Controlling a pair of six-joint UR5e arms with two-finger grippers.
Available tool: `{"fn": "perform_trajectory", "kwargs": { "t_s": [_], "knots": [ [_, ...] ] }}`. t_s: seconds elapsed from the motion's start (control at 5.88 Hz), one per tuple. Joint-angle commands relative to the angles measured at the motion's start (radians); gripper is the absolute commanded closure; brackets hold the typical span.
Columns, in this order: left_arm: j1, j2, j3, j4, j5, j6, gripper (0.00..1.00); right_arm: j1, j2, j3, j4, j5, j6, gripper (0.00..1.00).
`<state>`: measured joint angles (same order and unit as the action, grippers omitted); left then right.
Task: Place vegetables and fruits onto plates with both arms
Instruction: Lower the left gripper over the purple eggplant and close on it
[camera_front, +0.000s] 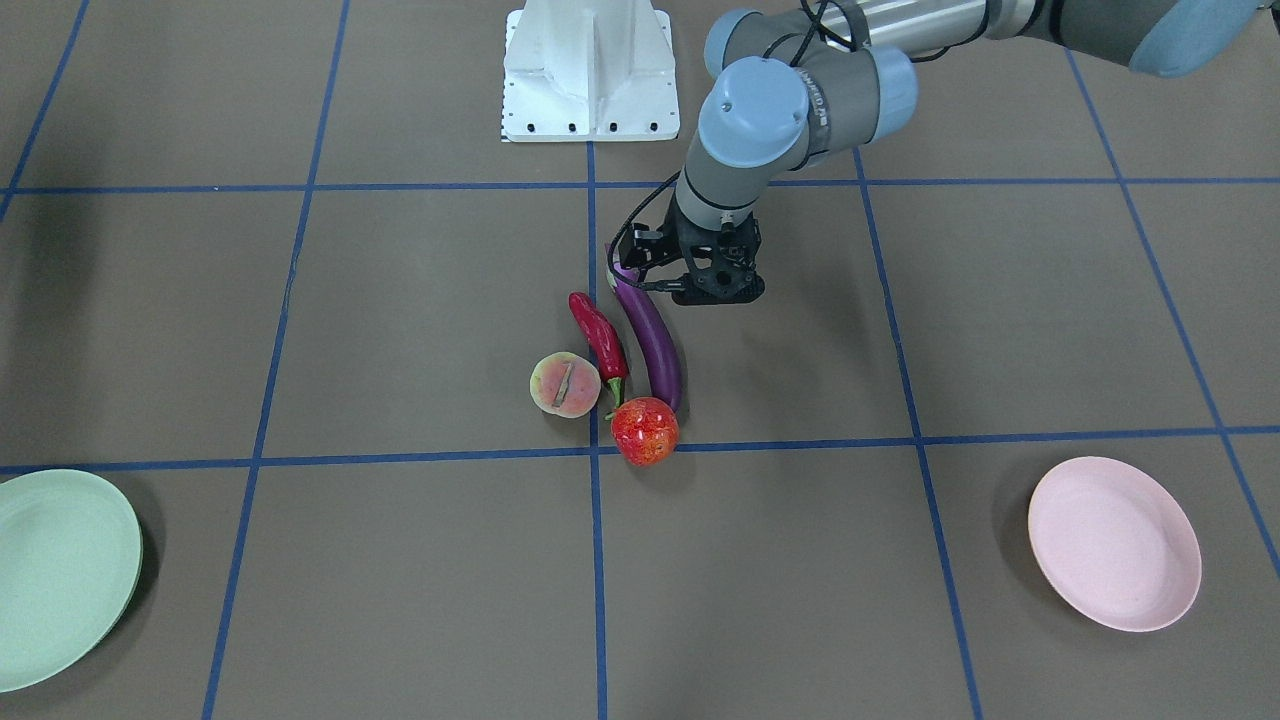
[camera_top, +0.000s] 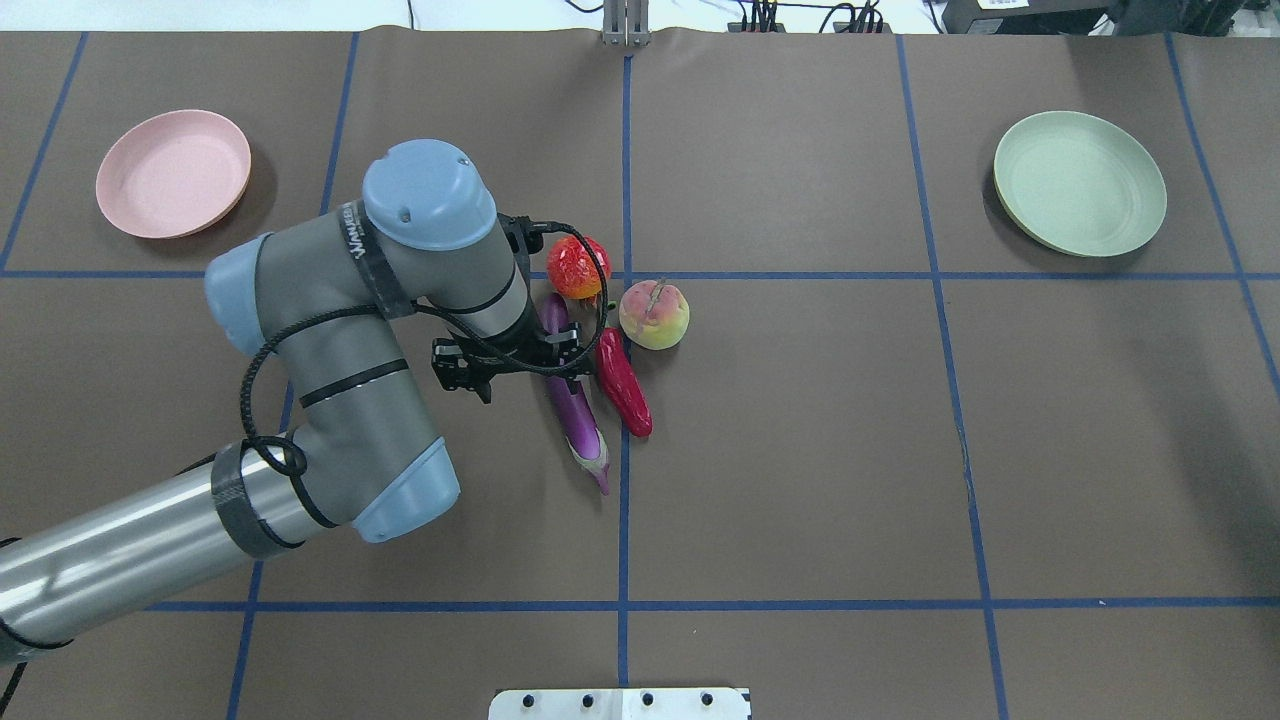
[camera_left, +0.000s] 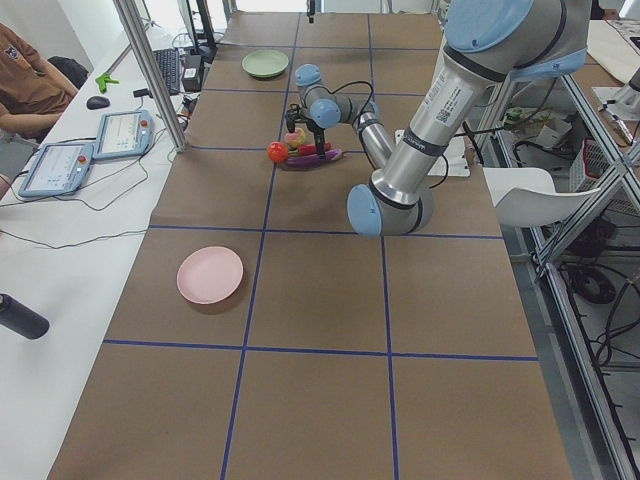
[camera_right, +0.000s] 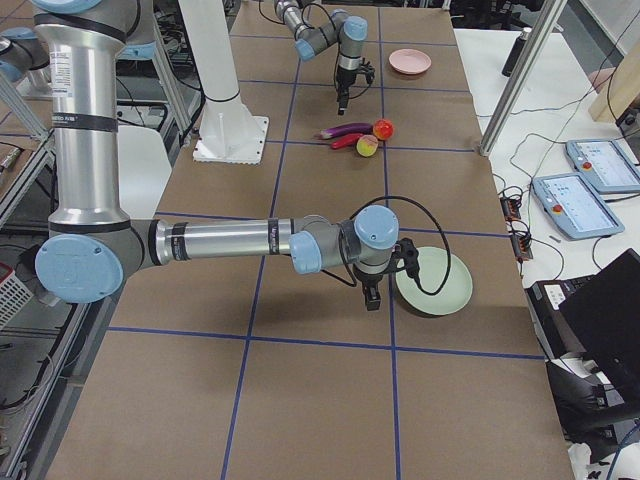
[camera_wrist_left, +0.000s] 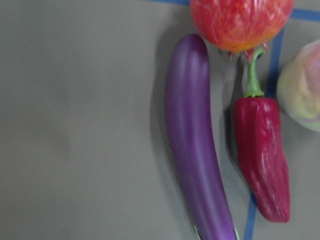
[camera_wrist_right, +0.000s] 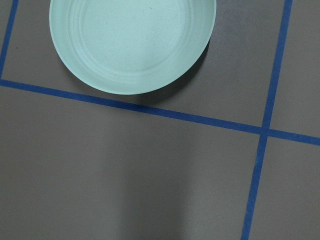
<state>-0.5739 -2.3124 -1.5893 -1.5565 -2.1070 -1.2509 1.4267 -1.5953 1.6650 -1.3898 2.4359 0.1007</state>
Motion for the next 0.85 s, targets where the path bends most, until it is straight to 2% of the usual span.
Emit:
{"fn": "perform_trajectory", "kwargs": {
  "t_s": [0.0, 0.17, 0.68],
  "knots": [
    [0.023, -0.088, 0.138, -0.028, 0.021, -0.066, 0.05, 0.000, -0.002, -0.001, 0.000, 0.000, -0.001, 0.00],
    [0.029, -0.081, 0.143, -0.037, 0.051, -0.061, 0.06, -0.002, 0.000, -0.001, 0.000, 0.000, -0.001, 0.00],
    [0.034, -0.078, 0.164, -0.037, 0.054, -0.071, 0.13, -0.011, 0.000, -0.007, 0.000, 0.000, -0.001, 0.00]
  ]
}}
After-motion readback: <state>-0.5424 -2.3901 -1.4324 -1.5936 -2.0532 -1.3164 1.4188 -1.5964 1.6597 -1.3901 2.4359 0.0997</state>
